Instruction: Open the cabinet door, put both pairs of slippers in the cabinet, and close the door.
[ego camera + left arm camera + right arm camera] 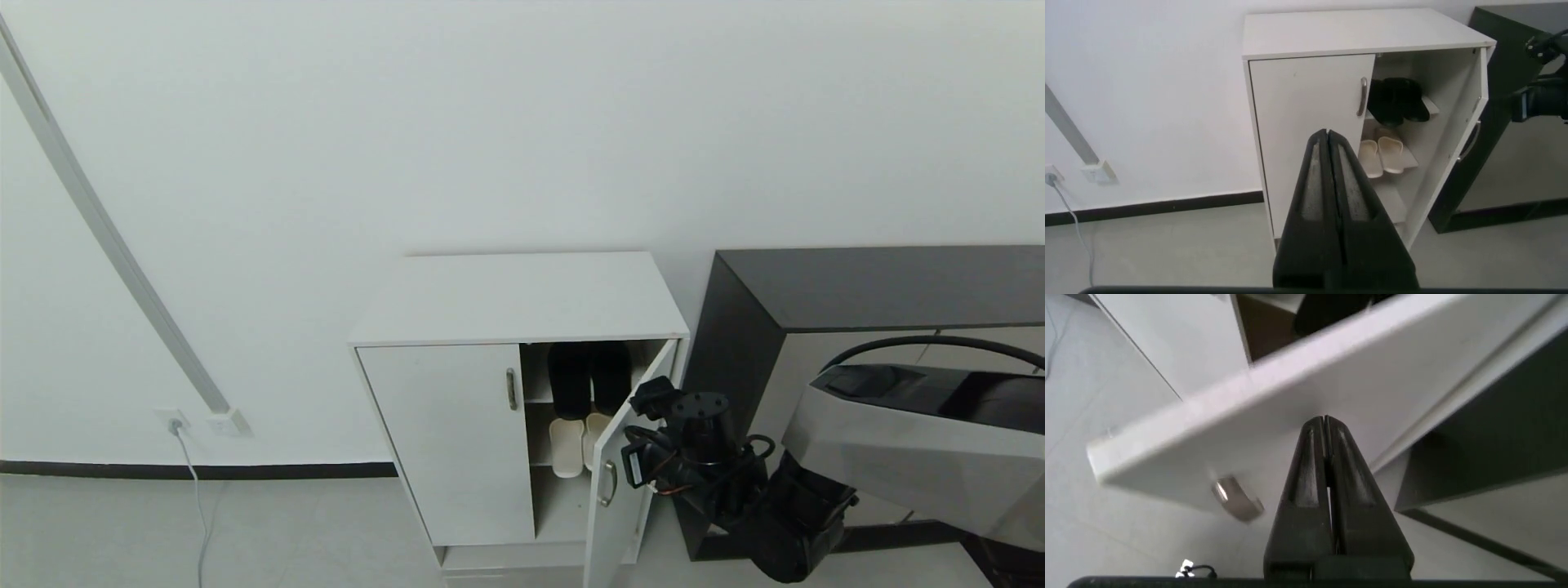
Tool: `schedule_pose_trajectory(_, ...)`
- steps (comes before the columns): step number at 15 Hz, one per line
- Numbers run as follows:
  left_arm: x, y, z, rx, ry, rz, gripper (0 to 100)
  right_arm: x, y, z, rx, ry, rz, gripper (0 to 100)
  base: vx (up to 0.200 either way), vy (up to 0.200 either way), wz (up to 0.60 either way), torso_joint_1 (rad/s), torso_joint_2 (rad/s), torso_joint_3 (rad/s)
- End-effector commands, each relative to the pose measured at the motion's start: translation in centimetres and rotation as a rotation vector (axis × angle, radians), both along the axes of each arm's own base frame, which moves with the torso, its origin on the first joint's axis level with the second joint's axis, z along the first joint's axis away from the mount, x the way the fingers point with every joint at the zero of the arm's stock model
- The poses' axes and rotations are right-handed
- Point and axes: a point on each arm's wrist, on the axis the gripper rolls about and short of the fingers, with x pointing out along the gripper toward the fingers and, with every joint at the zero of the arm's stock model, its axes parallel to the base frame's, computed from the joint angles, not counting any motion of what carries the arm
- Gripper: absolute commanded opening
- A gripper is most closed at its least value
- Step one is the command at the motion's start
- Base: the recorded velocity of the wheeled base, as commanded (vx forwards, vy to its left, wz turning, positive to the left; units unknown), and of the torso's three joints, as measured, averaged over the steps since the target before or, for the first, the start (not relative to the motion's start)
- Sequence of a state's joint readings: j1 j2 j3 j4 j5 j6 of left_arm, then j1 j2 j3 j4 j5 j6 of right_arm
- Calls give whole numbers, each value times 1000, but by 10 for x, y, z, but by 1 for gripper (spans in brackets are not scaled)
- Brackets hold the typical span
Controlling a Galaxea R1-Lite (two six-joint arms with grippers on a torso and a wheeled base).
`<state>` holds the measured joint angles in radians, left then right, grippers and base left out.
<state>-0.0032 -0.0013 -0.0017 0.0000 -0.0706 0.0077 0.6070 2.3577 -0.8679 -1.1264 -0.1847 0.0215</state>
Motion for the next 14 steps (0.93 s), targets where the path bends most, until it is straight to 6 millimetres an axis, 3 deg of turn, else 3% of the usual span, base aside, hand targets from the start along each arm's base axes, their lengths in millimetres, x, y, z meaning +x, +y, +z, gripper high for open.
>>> schedule_pose_trajectory(1,0,0,0,0,1,0,0,10,4,-4,4,-5,-5,0,0,0,0,0,0,0)
schedule_pose_trajectory(14,0,0,0,-5,2,2,0,60,15,-8,-9,6,-55,0,0,0,0,0,0,0)
